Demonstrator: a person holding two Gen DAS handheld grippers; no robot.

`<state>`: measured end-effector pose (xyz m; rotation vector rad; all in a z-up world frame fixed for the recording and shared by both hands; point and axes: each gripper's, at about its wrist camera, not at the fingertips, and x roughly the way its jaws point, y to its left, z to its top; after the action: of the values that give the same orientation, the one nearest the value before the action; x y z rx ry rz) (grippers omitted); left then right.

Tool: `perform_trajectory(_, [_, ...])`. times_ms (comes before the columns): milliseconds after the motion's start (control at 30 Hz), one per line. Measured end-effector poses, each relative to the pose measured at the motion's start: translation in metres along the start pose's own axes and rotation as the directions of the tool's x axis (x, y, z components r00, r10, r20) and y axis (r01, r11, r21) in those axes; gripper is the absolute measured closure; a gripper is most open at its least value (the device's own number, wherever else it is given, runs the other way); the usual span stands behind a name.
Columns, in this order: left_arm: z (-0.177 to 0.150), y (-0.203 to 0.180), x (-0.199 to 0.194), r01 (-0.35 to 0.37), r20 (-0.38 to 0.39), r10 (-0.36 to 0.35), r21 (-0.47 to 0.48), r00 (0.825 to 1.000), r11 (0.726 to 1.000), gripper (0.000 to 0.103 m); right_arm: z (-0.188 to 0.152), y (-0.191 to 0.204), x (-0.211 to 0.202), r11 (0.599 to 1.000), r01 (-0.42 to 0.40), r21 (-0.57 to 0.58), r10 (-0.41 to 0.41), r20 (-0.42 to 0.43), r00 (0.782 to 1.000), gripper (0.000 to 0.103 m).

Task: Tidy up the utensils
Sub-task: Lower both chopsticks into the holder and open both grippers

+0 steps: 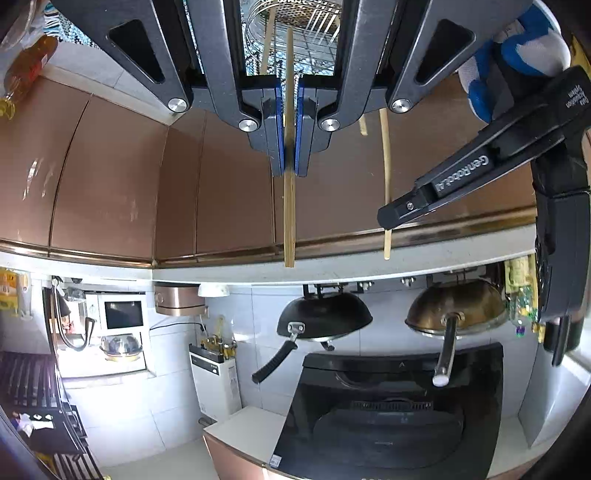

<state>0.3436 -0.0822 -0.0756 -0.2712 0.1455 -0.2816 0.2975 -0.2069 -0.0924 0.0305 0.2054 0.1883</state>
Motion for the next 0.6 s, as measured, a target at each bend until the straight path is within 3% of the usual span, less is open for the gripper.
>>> perform_trajectory(267, [-0.036,0.005,0.01,-0.018,-0.029,0.018,0.006,0.999,1.0,0.097,-0.042,-0.006,0.017,0.999,0.026,-0.024,-0.027,-0.074,0.997,0.097])
perform_trajectory(433, [-0.032,0.005,-0.001,0.0,-0.06,0.001,0.013,0.998,1.0,0.087,-0.042,-0.007,0.01,0.999,0.032,-0.018,-0.034,-0.085,0.996,0.086])
perform_trajectory(600, [-0.017,0.005,-0.028,0.01,-0.086,-0.006,0.044,0.996,0.999,0.078,-0.031,-0.004,-0.009,0.999,0.037,-0.008,-0.038,-0.08,0.996,0.084])
